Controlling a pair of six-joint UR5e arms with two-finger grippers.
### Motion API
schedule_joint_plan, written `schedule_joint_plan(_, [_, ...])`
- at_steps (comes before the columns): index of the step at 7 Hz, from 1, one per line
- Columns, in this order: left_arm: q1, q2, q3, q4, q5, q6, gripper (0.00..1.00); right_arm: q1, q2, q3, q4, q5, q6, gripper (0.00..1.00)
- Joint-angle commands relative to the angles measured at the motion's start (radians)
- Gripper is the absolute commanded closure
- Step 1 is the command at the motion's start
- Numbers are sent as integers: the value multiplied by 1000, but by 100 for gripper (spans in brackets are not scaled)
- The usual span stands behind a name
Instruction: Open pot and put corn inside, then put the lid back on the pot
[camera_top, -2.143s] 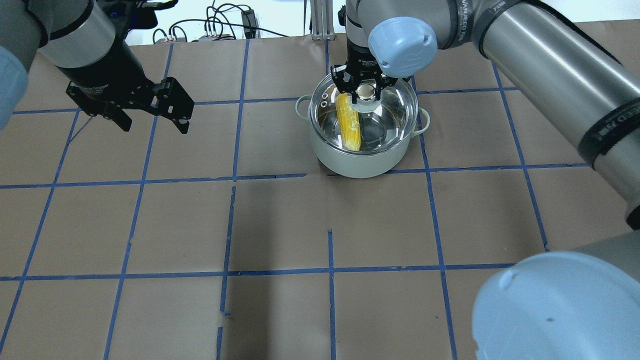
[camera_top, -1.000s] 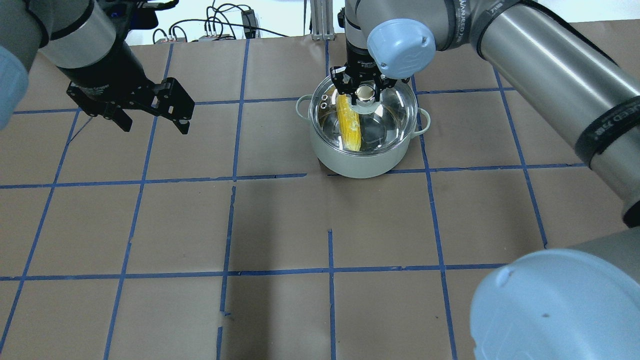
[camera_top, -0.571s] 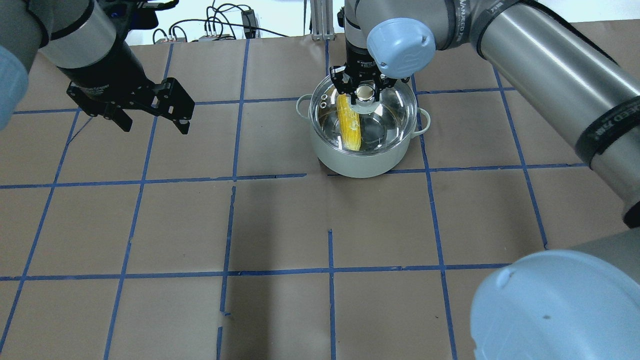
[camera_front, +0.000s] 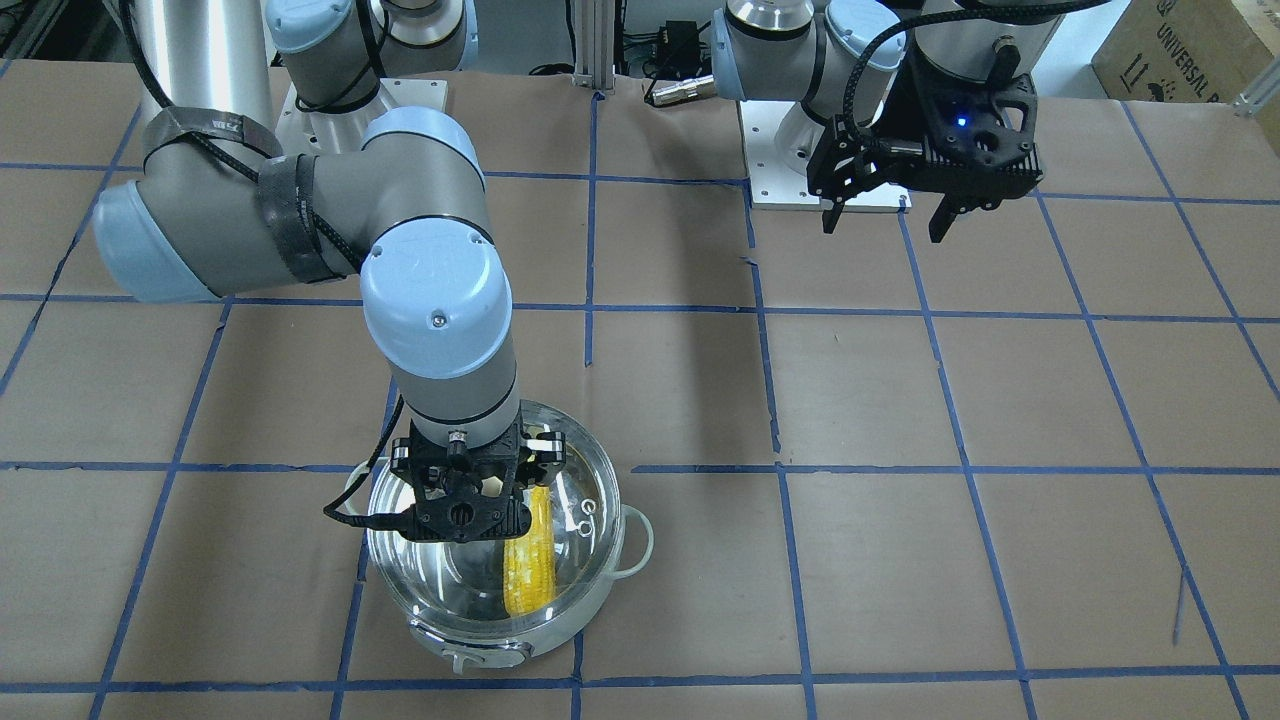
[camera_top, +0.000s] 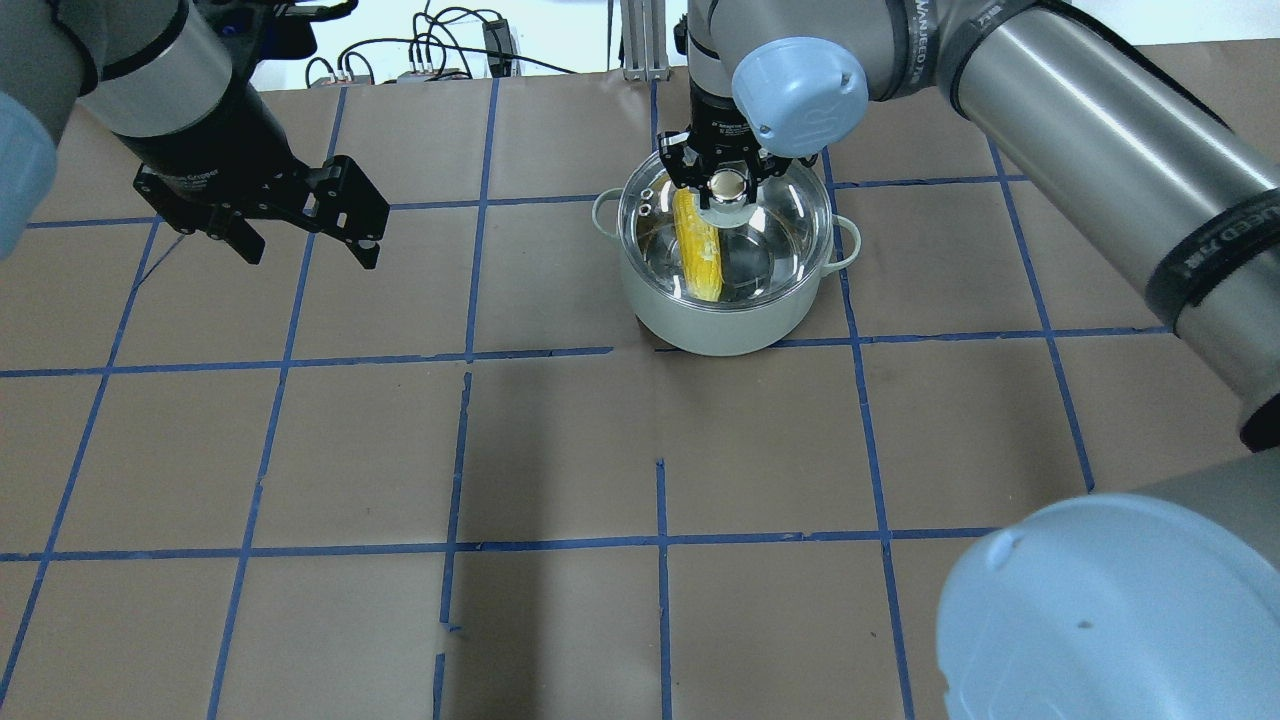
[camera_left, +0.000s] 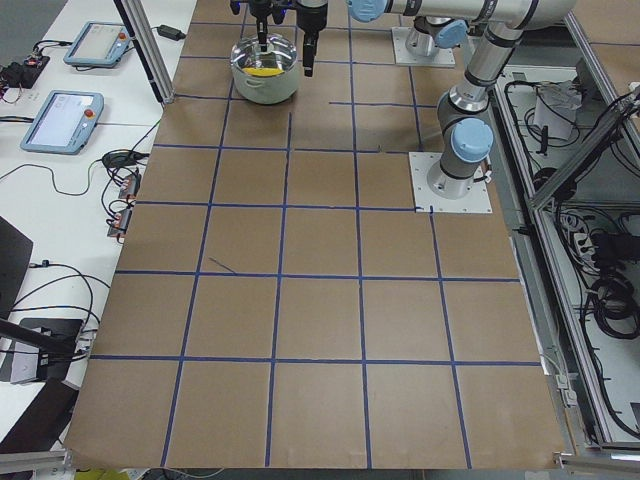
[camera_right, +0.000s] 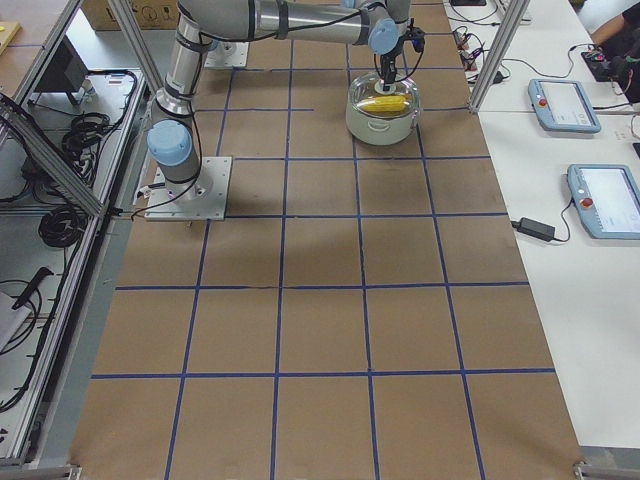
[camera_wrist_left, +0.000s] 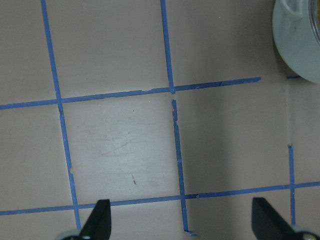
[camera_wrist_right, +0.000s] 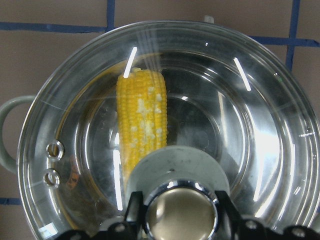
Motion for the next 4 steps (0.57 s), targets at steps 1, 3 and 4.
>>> schedule_joint_plan(1, [0, 2, 0, 0, 0, 0, 0, 0, 2, -3, 2, 7, 1, 43])
schedule_joint_plan(3, [0, 0, 0, 0, 0, 0, 0, -5, 1, -17, 2, 11, 1, 0])
schedule_joint_plan(4, [0, 0, 0, 0, 0, 0, 0, -11, -1, -28, 1, 13, -2, 0])
